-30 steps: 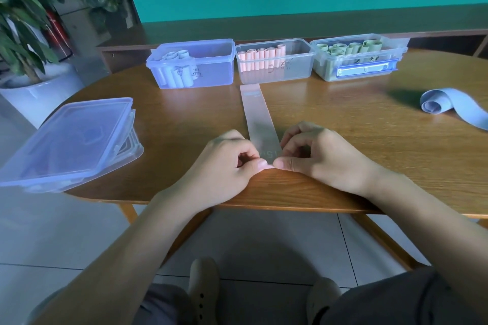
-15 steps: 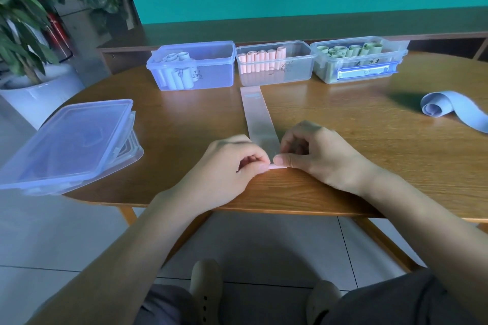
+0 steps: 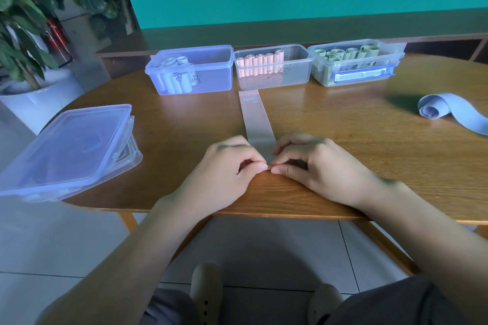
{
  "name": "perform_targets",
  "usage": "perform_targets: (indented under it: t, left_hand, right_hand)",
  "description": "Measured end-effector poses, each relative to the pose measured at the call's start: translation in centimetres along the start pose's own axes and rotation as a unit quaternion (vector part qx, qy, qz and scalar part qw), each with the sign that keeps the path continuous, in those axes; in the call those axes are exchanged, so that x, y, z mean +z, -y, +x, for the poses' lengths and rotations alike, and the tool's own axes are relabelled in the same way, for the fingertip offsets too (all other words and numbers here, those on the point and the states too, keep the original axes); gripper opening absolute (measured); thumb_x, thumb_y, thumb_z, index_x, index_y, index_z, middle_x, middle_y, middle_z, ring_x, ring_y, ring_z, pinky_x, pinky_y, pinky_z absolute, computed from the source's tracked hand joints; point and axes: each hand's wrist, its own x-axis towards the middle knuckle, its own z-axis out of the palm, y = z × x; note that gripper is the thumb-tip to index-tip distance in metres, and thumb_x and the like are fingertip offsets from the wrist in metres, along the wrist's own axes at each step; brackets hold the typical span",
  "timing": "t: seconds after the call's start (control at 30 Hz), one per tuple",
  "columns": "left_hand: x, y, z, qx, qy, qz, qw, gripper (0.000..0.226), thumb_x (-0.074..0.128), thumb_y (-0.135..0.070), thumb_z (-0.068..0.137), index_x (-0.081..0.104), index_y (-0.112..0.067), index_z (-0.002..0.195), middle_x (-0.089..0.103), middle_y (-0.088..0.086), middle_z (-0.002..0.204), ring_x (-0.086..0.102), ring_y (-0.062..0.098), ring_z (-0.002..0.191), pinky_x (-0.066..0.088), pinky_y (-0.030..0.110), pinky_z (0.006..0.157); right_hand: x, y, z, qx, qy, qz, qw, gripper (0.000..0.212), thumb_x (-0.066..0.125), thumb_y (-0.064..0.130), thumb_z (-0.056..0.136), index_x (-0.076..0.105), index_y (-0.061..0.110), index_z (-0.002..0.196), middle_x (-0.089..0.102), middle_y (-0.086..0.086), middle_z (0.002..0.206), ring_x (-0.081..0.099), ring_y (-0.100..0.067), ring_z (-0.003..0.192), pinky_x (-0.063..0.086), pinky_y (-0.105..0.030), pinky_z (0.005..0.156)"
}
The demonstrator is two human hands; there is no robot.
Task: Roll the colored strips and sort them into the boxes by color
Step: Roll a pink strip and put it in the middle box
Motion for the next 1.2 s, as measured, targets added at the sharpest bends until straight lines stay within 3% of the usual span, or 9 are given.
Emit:
perform_targets:
  t: [0.17, 0.3, 0.57, 0.73, 0.87, 1.2]
  left_hand:
    - [0.1, 0.2, -0.1, 0.027, -0.011, -0.023, 0.999, 0.014, 0.062, -0.027, 0.098, 0.076, -0.029, 0.102, 0.062, -0.018, 0.101, 0.058, 0.001, 0.096, 0.048, 0.017, 0.083]
    - [0.3, 0.3, 0.1, 0.026, -0.01, -0.016, 0.999, 0.015, 0.061, -0.029, 0.099, 0.075, -0.028, 0.103, 0.061, -0.017, 0.101, 0.059, 0.003, 0.094, 0.051, 0.024, 0.084]
    - [0.3, 0.7, 0.2, 0.01, -0.009, -0.011, 1.0, 0.019, 0.062, -0.034, 0.097, 0.076, -0.031, 0.109, 0.058, -0.017, 0.103, 0.052, -0.003, 0.098, 0.04, 0.005, 0.079]
    - [0.2, 0.4, 0.0, -0.003, -0.024, -0.026, 0.999, 0.022, 0.069, -0.033, 0.092, 0.073, -0.033, 0.114, 0.056, -0.022, 0.102, 0.053, -0.007, 0.098, 0.044, 0.005, 0.075]
    - [0.2, 0.2, 0.3, -0.005, -0.018, -0.029, 0.999, 0.012, 0.069, -0.035, 0.092, 0.074, -0.033, 0.103, 0.056, -0.023, 0.098, 0.054, -0.005, 0.094, 0.04, 0.006, 0.072]
    - [0.7, 0.5, 0.9, -0.016, -0.02, 0.012, 1.0, 0.021, 0.058, -0.036, 0.1, 0.073, -0.029, 0.112, 0.057, -0.018, 0.105, 0.055, 0.001, 0.092, 0.041, 0.004, 0.078]
  right_hand:
    - [0.3, 0.0, 0.1, -0.008, 0.001, -0.033, 0.999, 0.039, 0.046, 0.051, 0.1, 0.076, 0.028, 0.107, 0.063, 0.013, 0.12, 0.063, -0.011, 0.109, 0.055, -0.044, 0.085]
    - [0.4, 0.1, 0.0, -0.009, -0.017, -0.038, 0.999, 0.039, 0.044, 0.051, 0.1, 0.076, 0.03, 0.109, 0.062, 0.012, 0.119, 0.064, -0.011, 0.106, 0.056, -0.044, 0.082]
    - [0.5, -0.1, 0.2, -0.027, -0.052, -0.028, 0.998, 0.019, 0.062, 0.034, 0.098, 0.077, 0.029, 0.109, 0.064, 0.01, 0.105, 0.064, -0.009, 0.095, 0.056, -0.039, 0.08]
    - [0.6, -0.3, 0.6, -0.026, -0.053, -0.019, 0.998, 0.024, 0.058, 0.037, 0.099, 0.077, 0.027, 0.109, 0.059, 0.011, 0.101, 0.06, -0.007, 0.094, 0.052, -0.032, 0.085]
    - [0.3, -0.5, 1.1, -0.027, -0.039, -0.017, 0.999, 0.022, 0.059, 0.033, 0.1, 0.078, 0.025, 0.108, 0.058, 0.007, 0.1, 0.058, -0.005, 0.093, 0.048, -0.023, 0.086]
    - [0.5, -0.9, 1.5, -0.049, -0.068, -0.039, 0.996, 0.014, 0.069, 0.03, 0.095, 0.077, 0.022, 0.104, 0.066, 0.012, 0.1, 0.062, -0.007, 0.094, 0.047, -0.024, 0.09]
